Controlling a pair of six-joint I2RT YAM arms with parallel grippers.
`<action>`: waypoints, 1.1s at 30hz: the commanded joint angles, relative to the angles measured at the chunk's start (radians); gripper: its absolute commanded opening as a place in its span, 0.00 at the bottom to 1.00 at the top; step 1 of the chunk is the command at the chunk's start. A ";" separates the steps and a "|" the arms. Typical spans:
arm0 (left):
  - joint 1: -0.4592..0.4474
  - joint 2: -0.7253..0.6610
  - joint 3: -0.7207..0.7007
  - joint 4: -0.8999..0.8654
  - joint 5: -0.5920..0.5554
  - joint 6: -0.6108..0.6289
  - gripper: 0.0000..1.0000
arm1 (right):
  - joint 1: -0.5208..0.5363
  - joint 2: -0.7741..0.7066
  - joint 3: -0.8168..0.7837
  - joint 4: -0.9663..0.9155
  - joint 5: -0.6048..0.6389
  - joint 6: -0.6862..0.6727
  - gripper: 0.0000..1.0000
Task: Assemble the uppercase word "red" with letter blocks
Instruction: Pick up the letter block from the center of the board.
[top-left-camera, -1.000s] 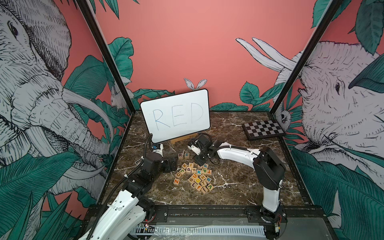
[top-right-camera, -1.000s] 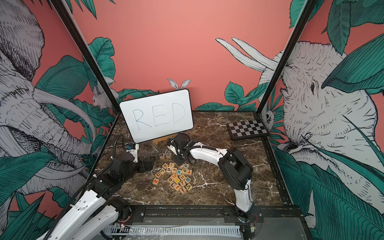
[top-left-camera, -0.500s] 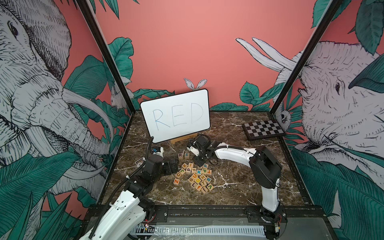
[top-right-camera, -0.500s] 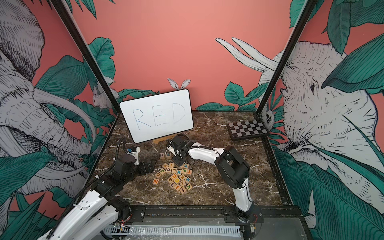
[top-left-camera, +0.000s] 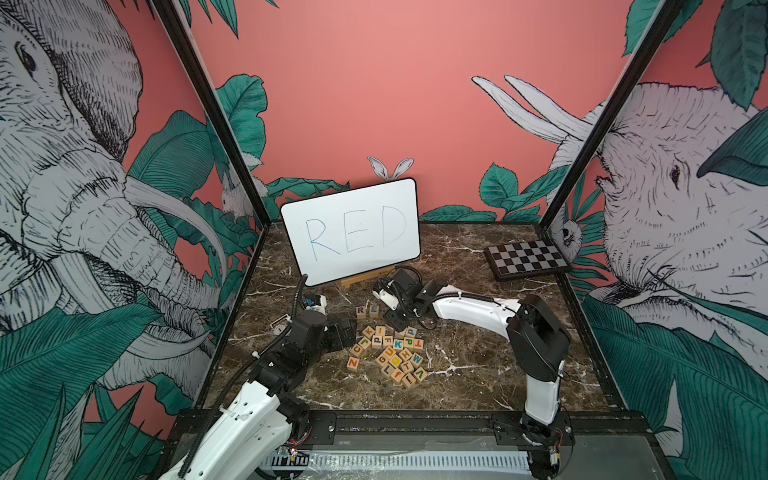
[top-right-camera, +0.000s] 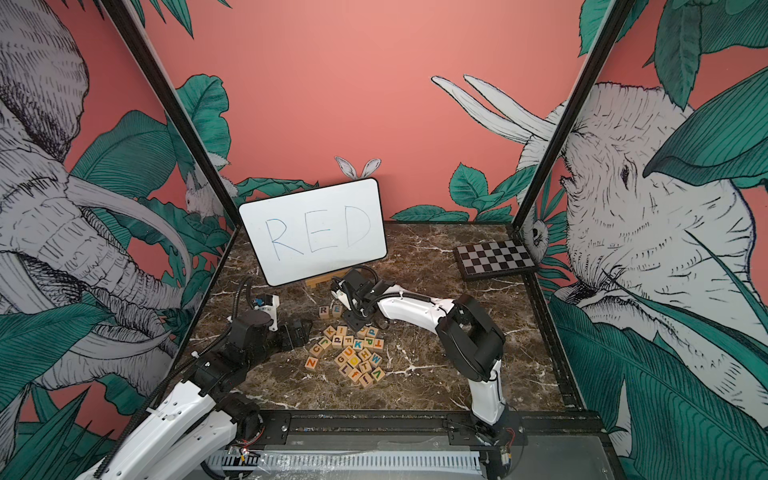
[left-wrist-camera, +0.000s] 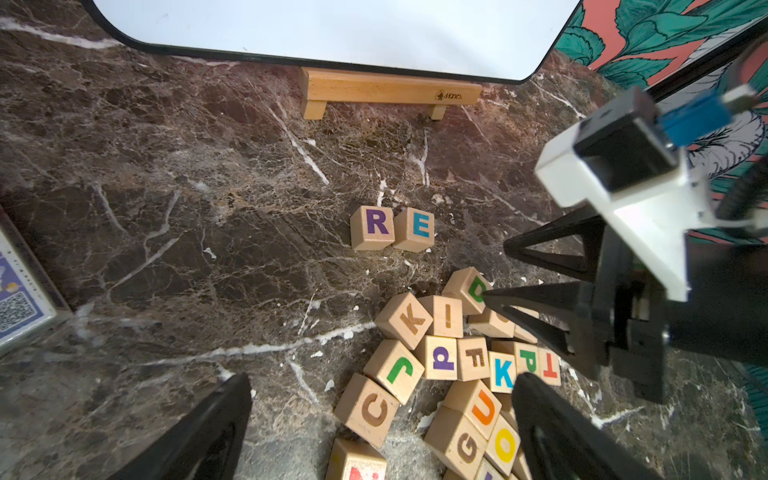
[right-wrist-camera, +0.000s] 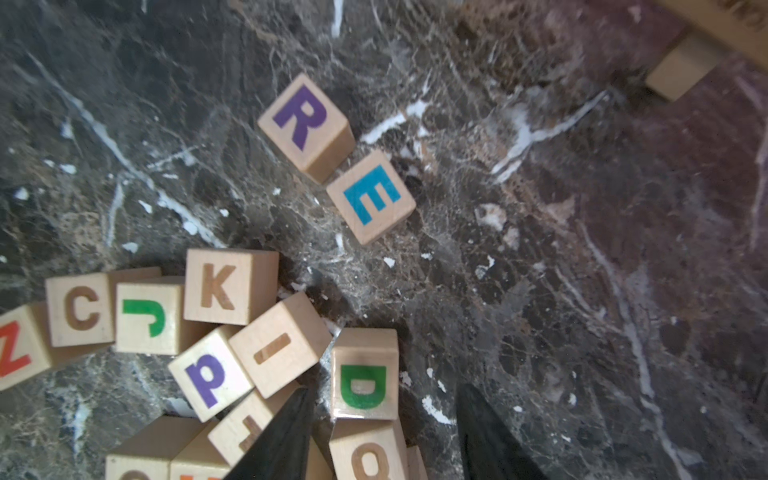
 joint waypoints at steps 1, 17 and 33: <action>0.002 -0.008 -0.023 -0.005 -0.012 -0.024 0.99 | 0.008 -0.017 -0.011 0.014 0.015 0.006 0.55; 0.002 -0.002 -0.038 -0.008 -0.006 -0.037 0.99 | 0.017 0.063 0.011 -0.011 0.010 -0.018 0.54; 0.002 0.000 -0.049 -0.007 -0.022 -0.034 0.99 | 0.023 0.100 0.029 -0.028 0.027 -0.036 0.44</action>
